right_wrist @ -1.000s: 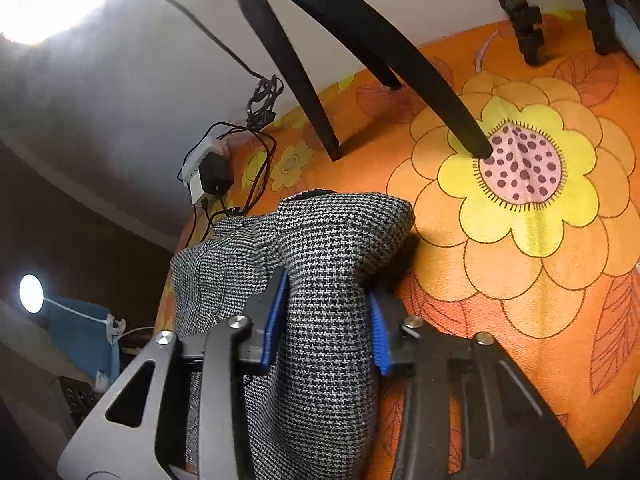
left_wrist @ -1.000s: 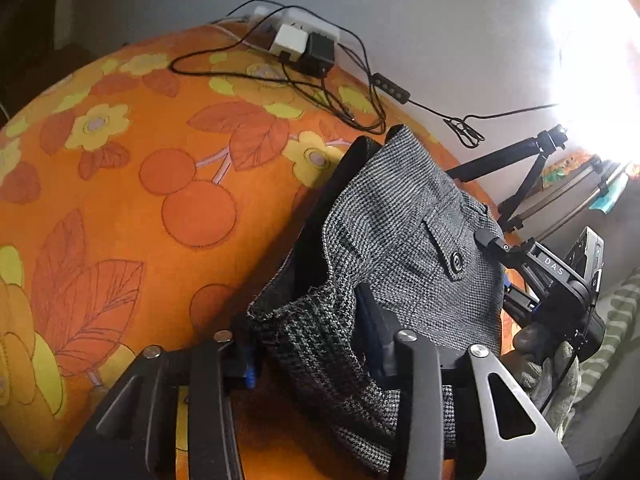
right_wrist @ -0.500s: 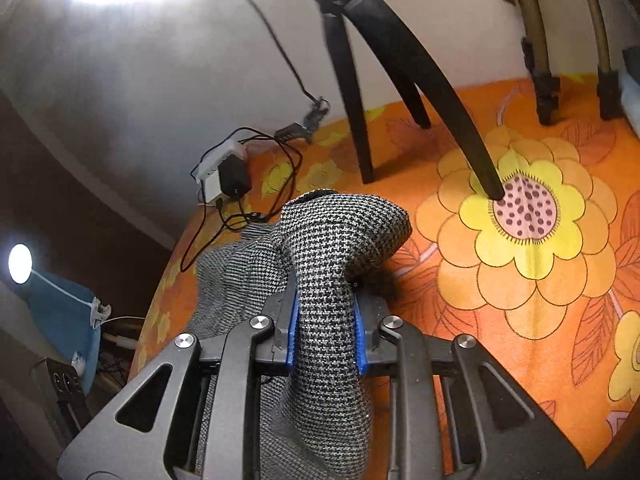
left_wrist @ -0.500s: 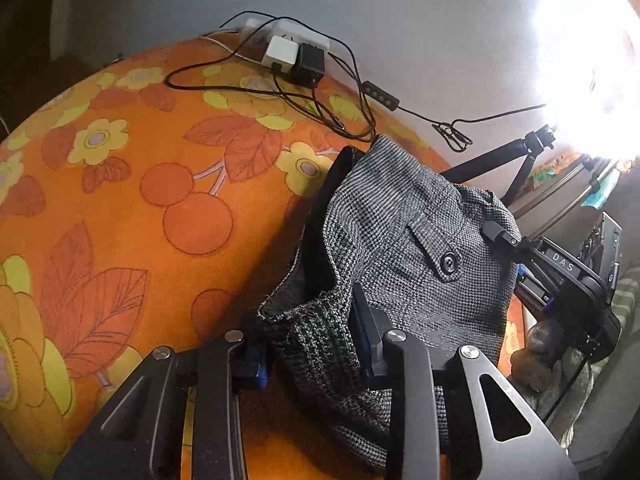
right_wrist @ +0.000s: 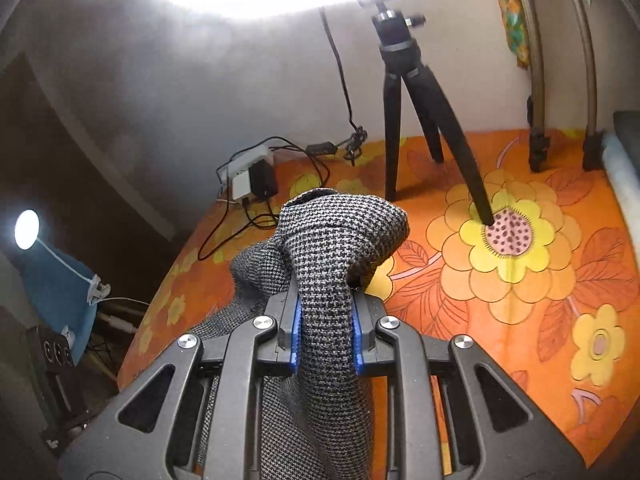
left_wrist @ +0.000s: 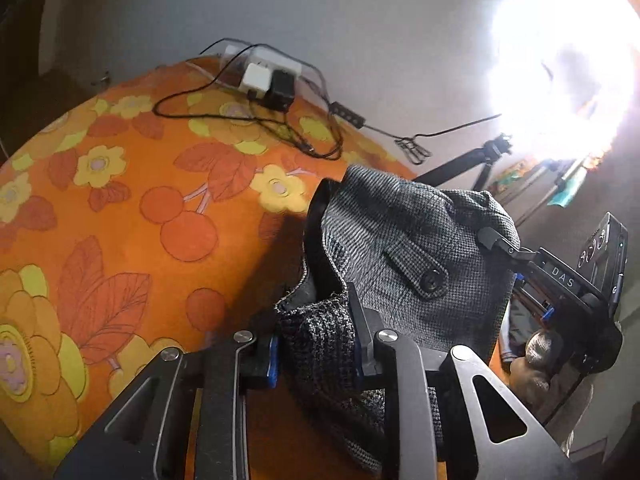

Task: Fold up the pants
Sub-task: 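Lift the folded shorts with both tools and carry them toward the pillow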

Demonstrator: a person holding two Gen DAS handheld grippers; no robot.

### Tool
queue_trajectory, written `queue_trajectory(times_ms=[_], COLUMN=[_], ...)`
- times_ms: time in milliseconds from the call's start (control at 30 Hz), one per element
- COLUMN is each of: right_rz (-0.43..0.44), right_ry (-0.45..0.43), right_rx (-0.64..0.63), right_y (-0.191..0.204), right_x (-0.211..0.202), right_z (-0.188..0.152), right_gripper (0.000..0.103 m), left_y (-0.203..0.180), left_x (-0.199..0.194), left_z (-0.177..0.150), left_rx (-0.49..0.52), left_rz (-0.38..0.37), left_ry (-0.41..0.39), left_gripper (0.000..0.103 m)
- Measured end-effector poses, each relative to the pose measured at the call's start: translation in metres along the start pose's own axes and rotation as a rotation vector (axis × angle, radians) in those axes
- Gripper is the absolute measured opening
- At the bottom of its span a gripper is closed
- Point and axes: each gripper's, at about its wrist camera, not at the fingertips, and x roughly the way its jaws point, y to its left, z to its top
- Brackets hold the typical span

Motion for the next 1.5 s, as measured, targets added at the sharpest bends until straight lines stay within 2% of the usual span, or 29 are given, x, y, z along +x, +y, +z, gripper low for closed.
queue_trajectory(times_ms=[400, 633, 933, 1167, 1367, 1500], right_rz=[-0.077, -0.139, -0.265, -0.355, -0.413, -0.424], right_ry=[-0.059, -0.114, -0.169, -0.202, -0.224, -0.229], right_rx=[-0.061, -0.076, -0.085, -0.108, -0.112, -0.123], right_y=[-0.004, -0.027, -0.085, -0.130, -0.178, -0.212], right_x=[-0.069, -0.127, -0.203, -0.241, -0.260, -0.258], right_z=[-0.001, 0.011, 0.047, 0.083, 0.117, 0.137], right_gripper=[0.019, 0.019, 0.019, 0.019, 0.019, 0.019], left_y=[-0.058, -0.110, -0.194, -0.261, -0.320, -0.346], left_x=[-0.015, -0.016, 0.007, 0.037, 0.069, 0.093], left_z=[-0.032, -0.046, -0.062, -0.068, -0.067, -0.069], left_rx=[0.131, 0.150, 0.198, 0.228, 0.272, 0.288], left_rz=[-0.063, -0.167, -0.303, -0.381, -0.410, -0.414], left_ry=[-0.010, -0.017, -0.001, 0.010, -0.005, -0.005], left_gripper=[0.019, 0.019, 0.019, 0.019, 0.019, 0.019])
